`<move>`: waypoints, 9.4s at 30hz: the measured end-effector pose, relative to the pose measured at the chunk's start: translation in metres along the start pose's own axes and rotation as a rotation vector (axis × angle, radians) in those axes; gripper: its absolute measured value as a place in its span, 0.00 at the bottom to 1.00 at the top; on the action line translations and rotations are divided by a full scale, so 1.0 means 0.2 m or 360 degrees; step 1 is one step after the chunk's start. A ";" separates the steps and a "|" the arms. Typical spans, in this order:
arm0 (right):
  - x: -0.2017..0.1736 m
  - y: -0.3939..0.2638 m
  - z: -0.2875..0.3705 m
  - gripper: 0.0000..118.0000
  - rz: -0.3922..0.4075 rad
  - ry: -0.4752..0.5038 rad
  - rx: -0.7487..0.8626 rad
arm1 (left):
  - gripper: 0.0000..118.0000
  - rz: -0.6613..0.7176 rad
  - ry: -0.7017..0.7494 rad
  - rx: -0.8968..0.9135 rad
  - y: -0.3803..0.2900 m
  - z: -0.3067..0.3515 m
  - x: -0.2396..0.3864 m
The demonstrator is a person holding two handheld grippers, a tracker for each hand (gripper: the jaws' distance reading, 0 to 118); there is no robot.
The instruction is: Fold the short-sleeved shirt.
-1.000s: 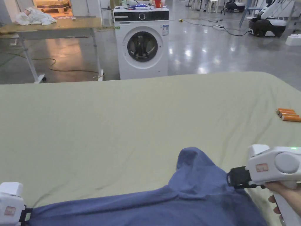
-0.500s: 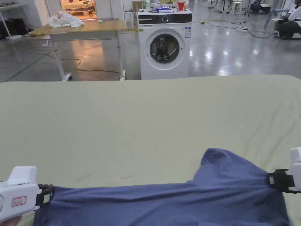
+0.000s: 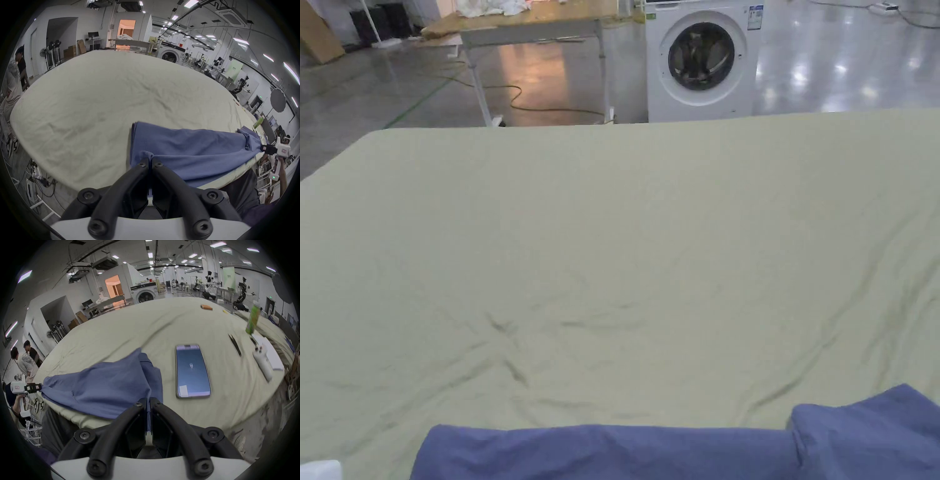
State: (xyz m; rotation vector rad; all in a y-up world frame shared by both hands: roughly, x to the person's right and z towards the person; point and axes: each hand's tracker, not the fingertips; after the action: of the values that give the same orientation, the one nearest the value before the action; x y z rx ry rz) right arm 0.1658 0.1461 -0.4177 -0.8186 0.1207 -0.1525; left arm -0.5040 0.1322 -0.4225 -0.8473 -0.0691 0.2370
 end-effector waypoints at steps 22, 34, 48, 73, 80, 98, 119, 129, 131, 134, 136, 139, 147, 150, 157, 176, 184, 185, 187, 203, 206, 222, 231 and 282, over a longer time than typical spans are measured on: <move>-0.48 0.25 0.48 0.51 0.0112 0.0131 0.0958 | 0.71 -0.0377 0.0209 0.1328 0.08 0.85 0.65; -0.64 0.22 0.56 0.00 0.0238 0.0222 0.1023 | 0.00 -0.0533 0.0100 0.1326 0.04 0.87 0.86; -0.68 0.19 0.55 0.00 0.0254 0.0267 0.1043 | 0.22 0.0215 -0.0294 0.0969 0.14 0.63 0.32; -0.62 0.09 0.54 0.00 0.0137 0.0298 0.0869 | 0.01 0.1229 -0.0703 0.0368 -0.04 -0.16 -0.37; -0.59 0.08 0.46 0.00 0.0079 0.0357 0.0828 | 0.01 0.0795 -0.0311 0.0544 0.24 0.28 -0.46; -0.57 -0.04 0.53 0.00 0.0079 0.0301 0.0773 | 0.56 -0.0027 -0.0761 -0.0110 0.13 -0.45 0.85; -0.52 -0.08 0.41 0.00 -0.0135 0.0382 0.0677 | 0.20 0.0042 -0.0690 -0.0112 0.06 -0.46 0.71; -0.54 -0.08 0.35 0.00 -0.0135 0.0442 0.0625 | 0.78 0.0538 -0.0523 0.0119 0.07 -0.19 0.06; -0.55 -0.08 0.35 0.00 -0.0127 0.0443 0.0621 | 0.76 0.0805 -0.0672 0.0090 0.03 -0.27 -0.01; -0.56 -0.09 0.35 0.00 -0.0135 0.0453 0.0621 | 0.30 0.0988 -0.0830 0.0010 -0.04 -0.43 0.00; -0.56 -0.09 0.35 0.00 -0.0145 0.0429 0.0620 | 0.11 0.1105 -0.0828 -0.0052 -0.07 -0.51 0.06; -0.53 -0.10 0.37 0.00 -0.0164 0.0405 0.0627 | 0.07 0.1183 -0.0820 0.0024 -0.08 -0.50 0.04; -0.45 -0.12 0.34 0.00 -0.0239 0.0396 0.0603 | 0.04 0.0894 -0.0650 0.0292 0.15 0.01 -0.04; -0.43 -0.13 0.29 0.00 -0.0296 0.0420 0.0586 | 0.04 0.0727 -0.0577 0.0353 0.26 0.13 0.04; -0.45 -0.13 0.30 0.00 -0.0300 0.0418 0.0594 | 0.04 0.0363 -0.0877 0.0106 0.25 -0.12 0.80; -0.29 -0.29 0.31 0.00 -0.0412 0.0273 0.0566 | 0.12 0.0110 -0.0948 -0.0341 0.08 -0.56 1.23; -0.41 -0.28 0.25 0.00 -0.0217 0.0316 0.0427 | 0.04 -0.0075 -0.0854 -0.0420 -0.02 -0.65 1.34; -0.43 -0.28 0.22 0.00 -0.0203 0.0361 0.0402 | 0.05 -0.0054 -0.0865 -0.0408 0.00 -0.62 1.32; -0.48 -0.23 0.14 0.00 -0.0152 0.0498 0.0326 | 0.13 -0.0044 -0.0872 -0.0300 0.04 -0.51 1.27; -0.84 -0.02 -0.61 0.00 0.0310 0.0462 -0.0352 | 0.78 0.0525 -0.0841 -0.0211 0.00 -0.35 0.54; -0.87 -0.04 -0.60 0.00 0.0310 0.0431 -0.0329 | 0.75 0.0501 -0.0791 -0.0273 -0.02 -0.52 0.59; -0.76 -0.02 -0.39 0.00 0.0297 0.0674 -0.0113 | 0.21 0.0452 -0.0879 -0.0031 0.13 -0.26 0.52; -0.62 -0.08 -0.24 0.00 0.0158 0.0591 0.0005 | 0.21 0.0623 -0.0044 0.0236 0.55 0.15 -0.65; -0.63 0.26 0.55 0.00 0.0210 0.0149 0.1299 | 0.00 -0.0522 0.0338 0.1515 0.08 0.88 0.93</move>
State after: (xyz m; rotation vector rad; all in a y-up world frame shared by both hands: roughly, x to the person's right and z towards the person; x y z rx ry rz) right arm 0.0644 0.2830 -0.3746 0.0110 0.1827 -0.1011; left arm -0.3532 0.3159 -0.3246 0.0964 0.1015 -0.1374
